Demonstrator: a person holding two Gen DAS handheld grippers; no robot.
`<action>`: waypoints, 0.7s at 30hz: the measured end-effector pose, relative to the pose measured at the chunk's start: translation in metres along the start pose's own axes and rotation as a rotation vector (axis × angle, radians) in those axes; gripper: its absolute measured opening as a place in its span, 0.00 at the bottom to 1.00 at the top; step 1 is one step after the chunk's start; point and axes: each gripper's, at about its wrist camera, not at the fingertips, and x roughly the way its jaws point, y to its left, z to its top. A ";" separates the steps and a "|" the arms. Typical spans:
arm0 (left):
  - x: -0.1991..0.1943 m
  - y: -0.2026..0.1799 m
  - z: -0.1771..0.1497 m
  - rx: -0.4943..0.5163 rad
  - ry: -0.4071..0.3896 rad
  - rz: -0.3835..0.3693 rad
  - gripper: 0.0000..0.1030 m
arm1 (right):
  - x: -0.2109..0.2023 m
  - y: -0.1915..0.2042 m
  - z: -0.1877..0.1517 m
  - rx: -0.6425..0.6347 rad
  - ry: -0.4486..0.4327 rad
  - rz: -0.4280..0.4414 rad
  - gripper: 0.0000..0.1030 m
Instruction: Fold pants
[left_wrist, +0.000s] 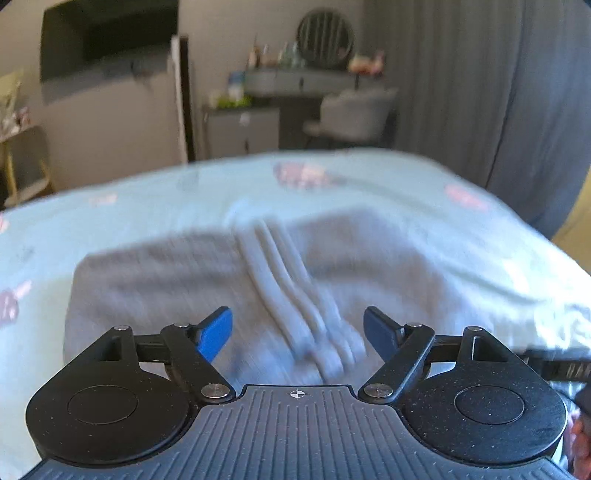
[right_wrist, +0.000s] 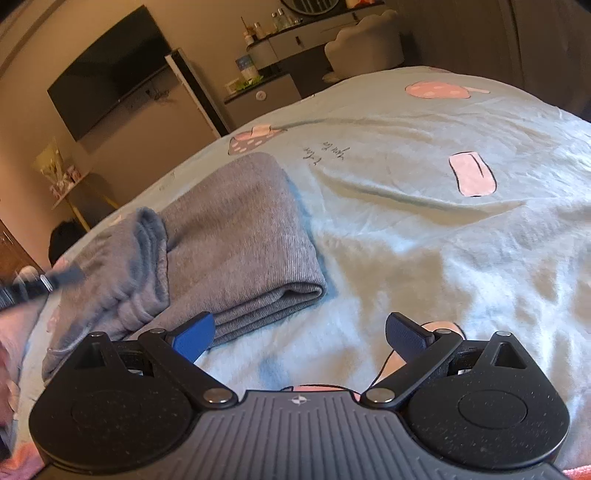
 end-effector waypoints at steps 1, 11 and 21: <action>-0.006 0.003 -0.005 -0.026 0.003 -0.002 0.82 | -0.002 0.000 0.001 0.003 -0.004 0.011 0.96; -0.052 0.092 -0.028 -0.285 -0.045 0.407 0.93 | 0.006 0.062 0.038 -0.003 -0.009 0.319 0.96; -0.040 0.138 -0.068 -0.509 0.033 0.380 0.93 | 0.127 0.091 0.063 0.163 0.340 0.399 0.93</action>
